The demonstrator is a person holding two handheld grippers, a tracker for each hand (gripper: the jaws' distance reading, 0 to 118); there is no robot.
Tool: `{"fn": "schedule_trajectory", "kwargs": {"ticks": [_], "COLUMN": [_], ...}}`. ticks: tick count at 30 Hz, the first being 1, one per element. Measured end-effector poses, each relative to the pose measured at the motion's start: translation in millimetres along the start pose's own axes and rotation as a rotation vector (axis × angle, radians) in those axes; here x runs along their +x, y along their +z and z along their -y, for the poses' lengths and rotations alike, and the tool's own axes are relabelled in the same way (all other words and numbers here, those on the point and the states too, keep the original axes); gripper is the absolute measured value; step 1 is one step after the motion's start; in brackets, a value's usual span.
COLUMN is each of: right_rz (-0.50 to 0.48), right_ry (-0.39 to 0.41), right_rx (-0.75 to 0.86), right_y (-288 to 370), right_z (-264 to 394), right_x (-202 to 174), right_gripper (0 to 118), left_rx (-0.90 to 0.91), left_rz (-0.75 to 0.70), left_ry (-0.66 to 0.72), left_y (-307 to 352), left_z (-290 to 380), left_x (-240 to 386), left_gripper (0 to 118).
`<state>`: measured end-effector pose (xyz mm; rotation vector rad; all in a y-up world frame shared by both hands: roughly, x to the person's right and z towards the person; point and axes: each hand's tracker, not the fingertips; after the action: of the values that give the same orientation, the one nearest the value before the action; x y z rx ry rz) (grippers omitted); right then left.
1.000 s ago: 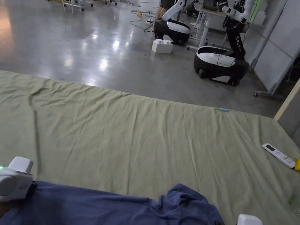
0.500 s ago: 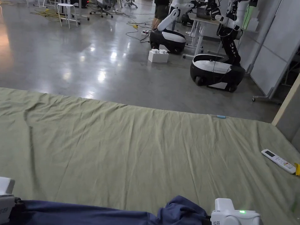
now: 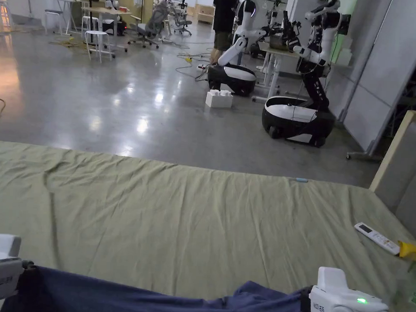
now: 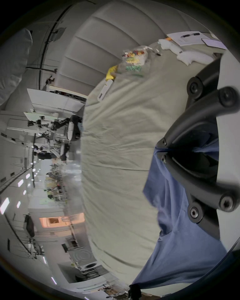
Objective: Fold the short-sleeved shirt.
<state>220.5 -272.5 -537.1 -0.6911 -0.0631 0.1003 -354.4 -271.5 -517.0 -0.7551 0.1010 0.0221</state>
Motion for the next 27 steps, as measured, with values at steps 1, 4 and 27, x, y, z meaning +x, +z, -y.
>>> {"fn": "schedule_trajectory", "kwargs": {"ticks": [1,4,27], "right_rz": [0.000,-0.003,0.078], "right_ry": [-0.003,0.012,0.051], "right_rx": [0.018,0.096,0.624], "right_y": [11,49,269], "right_z": [-5,-22,-229], "right_x": [1,4,20], "right_gripper": [3,3,3], "left_rx": [0.009,0.063,0.487], "left_rz": [0.004,0.003,-0.046], "left_ry": [0.002,0.011,0.044], "left_y": [7,45,270], "left_z": [-3,-16,-208], "left_x": [0,-3,-30], "left_gripper": [3,3,3]}}
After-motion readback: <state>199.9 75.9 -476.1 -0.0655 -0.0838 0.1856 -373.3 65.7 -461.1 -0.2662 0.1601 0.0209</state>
